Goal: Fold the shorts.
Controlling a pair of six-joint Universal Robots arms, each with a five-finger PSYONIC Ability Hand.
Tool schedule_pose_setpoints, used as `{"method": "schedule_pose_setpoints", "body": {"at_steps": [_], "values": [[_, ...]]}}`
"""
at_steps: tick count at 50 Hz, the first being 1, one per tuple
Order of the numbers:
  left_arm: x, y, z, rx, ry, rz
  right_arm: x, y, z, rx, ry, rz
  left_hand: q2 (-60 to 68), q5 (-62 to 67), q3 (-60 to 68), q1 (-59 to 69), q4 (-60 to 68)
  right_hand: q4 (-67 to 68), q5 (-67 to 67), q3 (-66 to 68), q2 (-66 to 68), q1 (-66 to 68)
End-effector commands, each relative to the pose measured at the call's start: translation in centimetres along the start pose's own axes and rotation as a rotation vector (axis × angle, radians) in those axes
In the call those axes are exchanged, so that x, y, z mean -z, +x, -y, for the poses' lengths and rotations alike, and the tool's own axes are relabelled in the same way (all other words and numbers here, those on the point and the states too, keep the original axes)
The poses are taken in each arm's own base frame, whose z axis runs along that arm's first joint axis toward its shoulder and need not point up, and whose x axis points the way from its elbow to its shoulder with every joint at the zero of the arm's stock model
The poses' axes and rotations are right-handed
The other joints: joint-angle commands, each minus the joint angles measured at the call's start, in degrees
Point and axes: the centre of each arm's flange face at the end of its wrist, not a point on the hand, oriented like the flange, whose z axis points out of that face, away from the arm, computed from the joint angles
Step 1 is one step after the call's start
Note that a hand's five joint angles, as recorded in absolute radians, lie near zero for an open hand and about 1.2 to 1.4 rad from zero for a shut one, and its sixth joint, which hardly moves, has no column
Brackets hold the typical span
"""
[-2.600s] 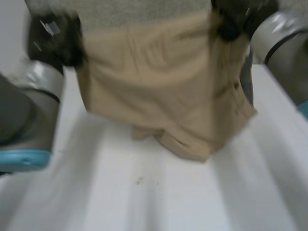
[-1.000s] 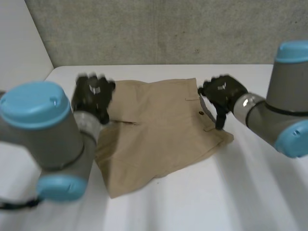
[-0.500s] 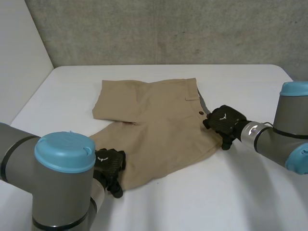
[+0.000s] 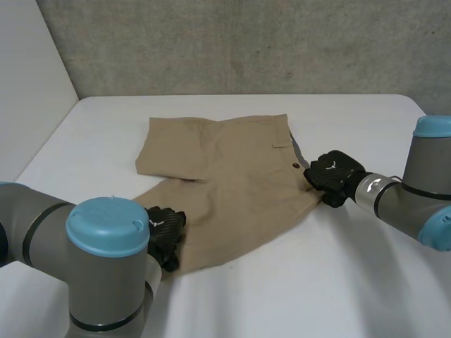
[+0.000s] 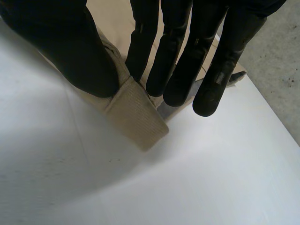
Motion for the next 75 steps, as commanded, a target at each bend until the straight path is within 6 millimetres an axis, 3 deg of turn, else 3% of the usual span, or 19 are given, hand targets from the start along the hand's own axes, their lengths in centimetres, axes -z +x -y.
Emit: {"method": "schedule_pose_setpoints", "body": {"at_steps": [1, 6, 10, 15, 23, 29, 33, 41, 46, 49, 53, 59, 64, 70, 75], "values": [[-0.5, 0.2, -0.1, -0.058, 0.021, 0.002, 1.2, -0.4, 0.4, -0.058, -0.008, 0.004, 12.82, 13.24, 12.84, 12.5, 12.86, 11.91, 14.71, 12.45, 12.56, 26.31], [-0.7, 0.4, -0.6, -0.069, 0.006, 0.0, 1.9, -0.3, 0.9, -0.078, -0.004, -0.001, 12.16, 12.58, 12.18, 11.84, 12.2, 11.91, 14.71, 12.45, 12.56, 26.31], [-0.4, 0.5, -0.4, -0.07, 0.013, -0.006, 2.2, -0.5, 0.9, -0.08, -0.008, 0.002, 2.42, 2.84, 2.43, 2.1, 2.45, 11.91, 14.71, 12.45, 12.56, 26.31], [0.7, 0.4, 0.0, -0.08, -0.003, -0.024, 2.2, -0.6, 0.9, -0.077, -0.009, 0.003, -10.19, -9.77, -10.17, -10.5, -10.15, 11.91, 14.71, 12.45, 12.56, 26.31], [2.3, 1.2, -0.3, -0.112, -0.033, -0.063, 2.1, -0.7, 0.8, -0.073, -0.01, 0.004, -15.77, -15.35, -15.75, -16.08, -15.73, 11.91, 14.71, 12.45, 12.56, 26.31], [1.7, 1.2, -0.5, -0.114, -0.036, -0.057, 2.0, -0.8, 0.7, -0.074, -0.01, 0.008, -15.1, -14.68, -15.08, -15.41, -15.06, 11.91, 14.71, 12.45, 12.56, 26.31], [0.1, 1.3, -0.9, -0.11, -0.034, -0.04, 1.9, -1.0, 0.5, -0.077, -0.014, 0.013, -14.26, -13.84, -14.24, -14.57, -14.22, 11.91, 14.71, 12.45, 12.56, 26.31], [-2.2, 1.3, -1.4, -0.142, -0.012, -0.01, 1.9, -0.9, 0.4, -0.079, -0.016, 0.012, -3.51, -3.1, -3.5, -3.83, -3.48, 11.91, 14.71, 12.45, 12.56, 26.31], [-2.9, 0.9, -1.0, -0.151, 0.028, 0.015, 1.9, -0.8, 0.3, -0.081, -0.026, 0.003, 31.1, 31.52, 31.12, 30.78, 31.13, 11.91, 14.71, 12.45, 12.56, 26.31], [-2.7, 0.7, -0.6, -0.15, 0.047, 0.029, 2.0, -0.7, 0.2, -0.081, -0.037, -0.005, 35.51, 35.93, 35.53, 35.2, 35.55, 11.91, 14.71, 12.45, 12.56, 26.31], [-0.8, 0.0, 1.4, -0.128, 0.112, 0.039, 2.7, -0.7, 0.3, -0.085, -0.074, -0.009, 35.51, 35.93, 35.53, 35.2, 35.55, 11.91, 14.71, 12.45, 12.56, 26.31], [2.7, -0.8, 3.4, -0.139, 0.154, 0.022, 5.7, -1.4, 1.6, -0.081, -0.156, 0.065, 35.51, 35.93, 35.53, 35.2, 35.55, 11.91, 14.71, 12.45, 12.56, 26.31], [6.2, -1.1, 2.1, -0.268, 0.018, -0.031, 9.0, -2.7, 2.3, -0.058, -0.249, 0.166, 35.51, 35.93, 35.53, 35.2, 35.55, 11.91, 14.71, 12.45, 12.56, 26.31], [10.9, -1.6, 0.1, -0.419, -0.119, -0.114, 14.9, -4.1, 2.5, 0.023, -0.401, 0.293, 35.51, 35.93, 35.53, 35.2, 35.55, 11.91, 14.71, 12.45, 12.56, 26.31], [11.4, -1.5, 0.0, -0.456, -0.088, -0.134, 16.6, -4.3, 3.0, 0.102, -0.391, 0.306, 35.51, 35.93, 35.53, 35.2, 35.55, 11.91, 14.71, 12.45, 12.56, 26.31]]}}
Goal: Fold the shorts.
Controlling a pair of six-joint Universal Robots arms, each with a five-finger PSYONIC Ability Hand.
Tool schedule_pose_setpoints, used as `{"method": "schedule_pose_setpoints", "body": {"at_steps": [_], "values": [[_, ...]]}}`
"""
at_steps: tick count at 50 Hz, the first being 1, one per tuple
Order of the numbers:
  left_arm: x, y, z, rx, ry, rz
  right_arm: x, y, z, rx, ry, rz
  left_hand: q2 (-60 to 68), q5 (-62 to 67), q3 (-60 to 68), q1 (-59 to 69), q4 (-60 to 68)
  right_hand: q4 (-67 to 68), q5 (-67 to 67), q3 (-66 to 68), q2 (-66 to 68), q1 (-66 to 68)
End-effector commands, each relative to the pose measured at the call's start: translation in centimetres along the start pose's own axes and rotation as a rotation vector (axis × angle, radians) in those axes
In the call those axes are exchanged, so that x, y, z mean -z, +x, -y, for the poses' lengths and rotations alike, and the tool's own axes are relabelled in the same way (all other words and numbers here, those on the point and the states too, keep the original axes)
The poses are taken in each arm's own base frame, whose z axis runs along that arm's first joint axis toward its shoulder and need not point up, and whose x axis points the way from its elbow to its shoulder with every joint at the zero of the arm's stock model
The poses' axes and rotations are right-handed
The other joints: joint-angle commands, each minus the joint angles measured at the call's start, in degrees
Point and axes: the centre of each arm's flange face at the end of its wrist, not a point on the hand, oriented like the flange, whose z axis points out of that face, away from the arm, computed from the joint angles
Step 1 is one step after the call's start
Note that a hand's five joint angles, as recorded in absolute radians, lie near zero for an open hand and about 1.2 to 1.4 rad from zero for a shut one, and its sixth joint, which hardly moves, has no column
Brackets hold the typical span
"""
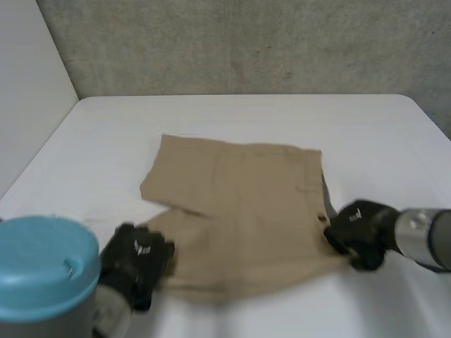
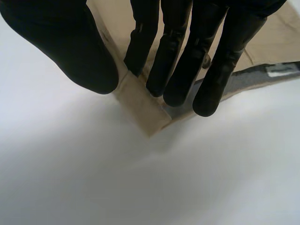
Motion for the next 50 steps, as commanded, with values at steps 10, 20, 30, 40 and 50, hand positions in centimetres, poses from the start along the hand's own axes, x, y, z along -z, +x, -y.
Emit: {"method": "schedule_pose_setpoints", "body": {"at_steps": [10, 20, 30, 40, 50], "values": [[-6.3, -2.0, 3.4, -0.056, 0.192, 0.153, -0.6, 2.9, 0.7, -0.036, 0.088, -0.193, 11.7, 13.95, 12.17, 15.65, 11.35, 11.85, 13.68, 12.45, 12.56, 26.31], [-17.1, -4.7, 7.3, -0.135, 0.423, 0.39, -6.2, 6.2, 5.6, 0.024, 0.206, -0.477, 11.7, 13.95, 12.17, 15.65, 11.35, 11.85, 13.68, 12.45, 12.56, 26.31], [-25.3, -5.2, 8.6, -0.181, 0.562, 0.454, -13.2, 10.3, 7.6, 0.076, 0.323, -0.679, -8.5, -6.25, -8.03, -4.54, -8.85, 10.57, 12.41, 11.18, 11.28, 25.04], [-26.6, -5.2, 8.3, -0.153, 0.531, 0.5, -13.4, 11.6, 9.2, 0.064, 0.422, -0.792, -58.3, -56.05, -57.83, -54.35, -58.65, -58.15, -56.32, -57.55, -57.44, -43.69], [-18.7, -6.5, 7.1, -0.039, 0.463, 0.465, -6.4, 8.3, 8.1, -0.128, 0.389, -0.641, -58.3, -56.05, -57.83, -54.35, -58.65, -58.15, -56.32, -57.55, -57.44, -43.69]]}}
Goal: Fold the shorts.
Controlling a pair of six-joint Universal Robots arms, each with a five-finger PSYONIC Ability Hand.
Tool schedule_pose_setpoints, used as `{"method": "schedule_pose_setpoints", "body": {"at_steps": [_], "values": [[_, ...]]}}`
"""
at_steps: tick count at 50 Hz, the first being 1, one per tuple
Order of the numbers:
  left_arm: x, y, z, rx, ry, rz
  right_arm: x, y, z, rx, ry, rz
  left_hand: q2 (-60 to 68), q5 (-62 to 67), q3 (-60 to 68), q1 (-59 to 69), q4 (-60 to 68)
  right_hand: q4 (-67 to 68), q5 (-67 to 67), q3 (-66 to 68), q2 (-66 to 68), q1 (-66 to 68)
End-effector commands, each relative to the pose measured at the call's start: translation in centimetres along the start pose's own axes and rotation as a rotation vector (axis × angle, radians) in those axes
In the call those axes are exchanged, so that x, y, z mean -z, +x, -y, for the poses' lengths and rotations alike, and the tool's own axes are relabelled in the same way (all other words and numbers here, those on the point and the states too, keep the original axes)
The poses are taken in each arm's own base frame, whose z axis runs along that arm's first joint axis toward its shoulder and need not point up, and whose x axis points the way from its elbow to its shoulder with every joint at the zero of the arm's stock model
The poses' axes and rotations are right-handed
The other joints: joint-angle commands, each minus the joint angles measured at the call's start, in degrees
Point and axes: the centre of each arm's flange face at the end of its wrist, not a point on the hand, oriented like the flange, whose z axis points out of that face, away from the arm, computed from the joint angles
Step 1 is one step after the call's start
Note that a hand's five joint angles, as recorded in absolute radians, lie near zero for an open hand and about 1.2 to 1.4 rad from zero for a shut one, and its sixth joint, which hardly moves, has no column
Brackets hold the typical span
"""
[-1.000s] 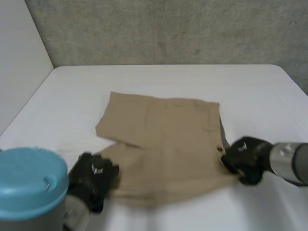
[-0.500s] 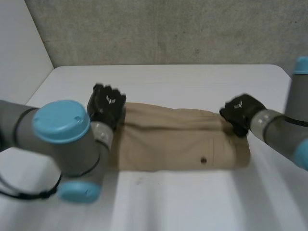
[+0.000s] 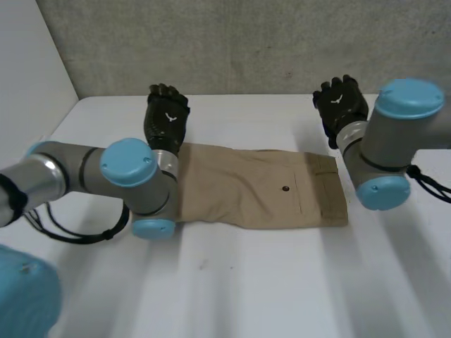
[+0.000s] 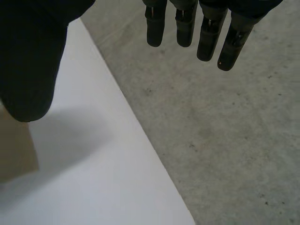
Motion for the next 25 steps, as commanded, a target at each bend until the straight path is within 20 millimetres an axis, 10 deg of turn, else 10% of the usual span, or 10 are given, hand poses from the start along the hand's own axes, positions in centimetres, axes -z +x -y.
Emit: {"method": "schedule_pose_setpoints", "body": {"at_steps": [1, 13, 22, 25], "values": [[5.5, -3.5, 1.5, 0.113, -0.062, -0.036, 6.7, 1.1, 0.3, -0.146, -0.156, 0.146, -1.81, -2.7, -2.32, -0.89, -1.67, -3.67, -4.13, -2.34, -2.78, -1.79], [13.9, -3.9, 1.6, 0.532, -0.284, -0.22, 10.5, -1.9, -5.1, -0.294, -0.297, 0.342, -1.81, -2.7, -2.32, -0.89, -1.67, 9.36, 8.9, 10.69, 10.26, 11.24], [13.3, -4.4, 1.8, 0.551, -0.28, -0.197, 8.3, -3.5, -8.3, -0.283, -0.24, 0.287, -1.81, -2.7, -2.32, -0.89, -1.67, 28.67, 28.21, 30.0, 29.57, 30.55], [13.1, -4.8, 1.5, 0.552, -0.284, -0.182, 7.9, -2.9, -8.9, -0.286, -0.255, 0.261, -1.76, -2.65, -2.27, -0.84, -1.63, 66.31, 65.85, 67.65, 67.21, 68.19]]}}
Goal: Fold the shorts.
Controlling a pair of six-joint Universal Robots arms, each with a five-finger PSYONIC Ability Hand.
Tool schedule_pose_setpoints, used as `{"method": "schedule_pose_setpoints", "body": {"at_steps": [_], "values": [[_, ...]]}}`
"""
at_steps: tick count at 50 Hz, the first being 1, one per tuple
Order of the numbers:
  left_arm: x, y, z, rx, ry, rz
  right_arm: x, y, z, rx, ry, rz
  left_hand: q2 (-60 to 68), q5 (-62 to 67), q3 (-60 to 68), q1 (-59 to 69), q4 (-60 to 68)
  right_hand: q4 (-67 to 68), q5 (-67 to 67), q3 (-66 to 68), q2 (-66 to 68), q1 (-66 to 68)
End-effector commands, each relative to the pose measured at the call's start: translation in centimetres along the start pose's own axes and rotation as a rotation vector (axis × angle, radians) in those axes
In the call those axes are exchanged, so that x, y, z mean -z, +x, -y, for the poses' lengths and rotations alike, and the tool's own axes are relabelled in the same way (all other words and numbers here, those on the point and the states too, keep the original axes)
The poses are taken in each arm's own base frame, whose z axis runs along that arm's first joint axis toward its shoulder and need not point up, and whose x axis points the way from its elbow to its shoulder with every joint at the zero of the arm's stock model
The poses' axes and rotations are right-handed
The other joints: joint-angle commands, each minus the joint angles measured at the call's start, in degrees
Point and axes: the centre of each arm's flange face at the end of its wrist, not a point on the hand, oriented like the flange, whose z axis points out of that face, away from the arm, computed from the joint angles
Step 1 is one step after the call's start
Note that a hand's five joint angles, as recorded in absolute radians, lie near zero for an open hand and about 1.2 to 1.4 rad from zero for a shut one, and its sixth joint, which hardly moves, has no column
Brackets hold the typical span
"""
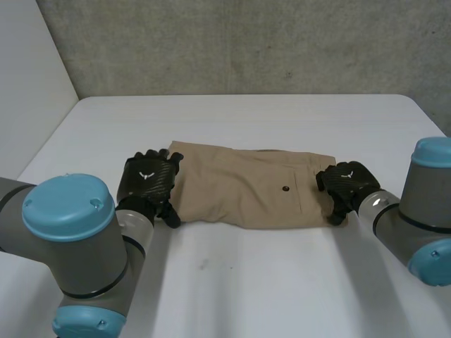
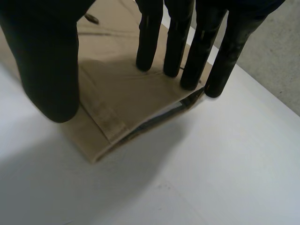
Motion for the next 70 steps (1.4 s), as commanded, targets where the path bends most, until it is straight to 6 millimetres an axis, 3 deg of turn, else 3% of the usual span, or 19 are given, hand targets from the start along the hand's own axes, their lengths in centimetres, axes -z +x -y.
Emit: {"method": "schedule_pose_setpoints", "body": {"at_steps": [1, 5, 11, 18, 22, 23, 24, 27, 29, 34, 38, 40, 41, 45, 48, 53, 56, 62, 70], "values": [[-0.7, -1.1, 0.5, -0.002, 0.014, 0.037, -1.5, 1.4, -1.1, -0.004, 0.009, -0.056, -1.74, -2.65, -2.27, -0.84, -1.63, 48.62, 49.89, 48.62, 48.29, 52.89], [-0.8, -1.6, 0.2, -0.001, 0.001, 0.051, -0.8, 4.5, 0.0, -0.003, 0.032, -0.135, -1.57, -2.48, -2.1, -0.68, -1.46, 48.62, 49.89, 48.62, 48.29, 52.89], [-0.6, -1.6, 0.0, -0.003, -0.008, 0.052, 1.4, 6.8, 1.7, 0.039, 0.032, -0.186, -1.74, -2.65, -2.27, -0.84, -1.63, 48.62, 49.89, 48.62, 48.29, 52.89], [-0.1, -1.6, 0.8, 0.003, 0.011, 0.052, 2.0, 8.9, 1.2, 0.301, -0.046, -0.237, -1.74, -2.65, -2.27, -0.84, -1.63, 48.62, 49.89, 48.62, 48.29, 52.89], [0.2, -1.6, 1.3, 0.006, 0.028, 0.05, 1.8, 8.3, 3.2, 0.539, 0.012, -0.248, -1.74, -2.65, -2.27, -0.85, -1.63, 48.62, 49.89, 48.62, 48.29, 52.89], [0.3, -1.6, 1.5, 0.007, 0.033, 0.049, 1.8, 7.6, 4.1, 0.586, 0.047, -0.248, -1.79, -2.7, -2.32, -0.89, -1.67, 48.62, 49.89, 48.62, 48.29, 52.89], [0.4, -1.7, 1.8, 0.009, 0.042, 0.05, 1.8, 5.3, 6.4, 0.683, 0.142, -0.233, -1.79, -2.7, -2.32, -0.89, -1.67, 48.62, 49.89, 48.62, 48.29, 52.89], [0.5, -1.8, 2.1, 0.013, 0.052, 0.052, 1.9, 0.6, 10.0, 0.799, 0.329, -0.181, -1.79, -2.7, -2.32, -0.89, -1.67, 48.62, 49.89, 48.62, 48.29, 52.89], [0.6, -1.8, 2.4, 0.015, 0.061, 0.053, 1.8, -2.0, 10.8, 0.823, 0.412, -0.122, -1.79, -2.7, -2.32, -0.89, -1.67, 48.62, 49.89, 48.62, 48.29, 52.89], [0.6, -2.0, 3.1, 0.021, 0.084, 0.058, 2.6, -11.4, 11.3, 0.871, 0.624, 0.163, -1.79, -2.7, -2.32, -0.89, -1.67, 48.62, 49.89, 48.62, 48.29, 52.89], [0.3, -2.1, 3.6, 0.025, 0.101, 0.066, 2.8, -16.2, 9.1, 0.855, 0.639, 0.352, -1.79, -2.7, -2.32, -0.89, -1.67, 48.62, 49.89, 48.62, 48.29, 52.89], [0.2, -2.2, 4.0, 0.028, 0.111, 0.069, 2.7, -16.7, 8.3, 0.833, 0.602, 0.388, -1.79, -2.7, -2.32, -0.89, -1.67, 18.86, 20.13, 18.86, 18.53, 23.13], [0.1, -2.2, 4.1, 0.029, 0.115, 0.071, 2.8, -16.7, 8.1, 0.794, 0.571, 0.409, -1.79, -2.7, -2.32, -0.89, -1.67, 2.92, 4.19, 2.92, 2.59, 7.18], [-0.5, -2.4, 5.2, 0.042, 0.151, 0.074, 3.0, -15.9, 9.1, 0.57, 0.512, 0.443, -1.79, -2.7, -2.32, -0.89, -1.67, -21.38, -20.11, -21.38, -21.71, -17.11], [-1.2, -2.5, 6.6, 0.049, 0.195, 0.074, 2.8, -13.7, 10.2, 0.337, 0.47, 0.438, -1.79, -2.7, -2.32, -0.89, -1.67, -21.38, -20.11, -21.38, -21.71, -17.11], [-3.1, -0.5, 7.5, 0.043, 0.234, -0.017, 3.4, -7.5, 13.4, -0.173, 0.436, 0.399, -1.79, -2.7, -2.32, -0.89, -1.67, -21.38, -20.11, -21.38, -21.71, -17.11], [-3.7, 0.8, 7.7, 0.043, 0.24, -0.07, 2.4, -6.2, 12.4, -0.333, 0.376, 0.397, -1.57, -2.48, -2.11, -0.68, -1.46, -21.38, -20.11, -21.38, -21.71, -17.11], [-4.9, 5.6, 5.2, 0.0, 0.131, -0.206, 0.1, -5.0, 9.4, -0.316, 0.26, 0.336, -1.07, -1.98, -1.6, -0.17, -0.96, -21.38, -20.11, -21.38, -21.71, -17.11], [-6.7, 7.2, -0.7, -0.065, -0.116, -0.224, -3.9, -5.4, 4.0, -0.195, 0.027, 0.249, -0.39, -1.3, -0.93, 0.5, -0.28, -21.38, -20.11, -21.38, -21.71, -17.11]]}}
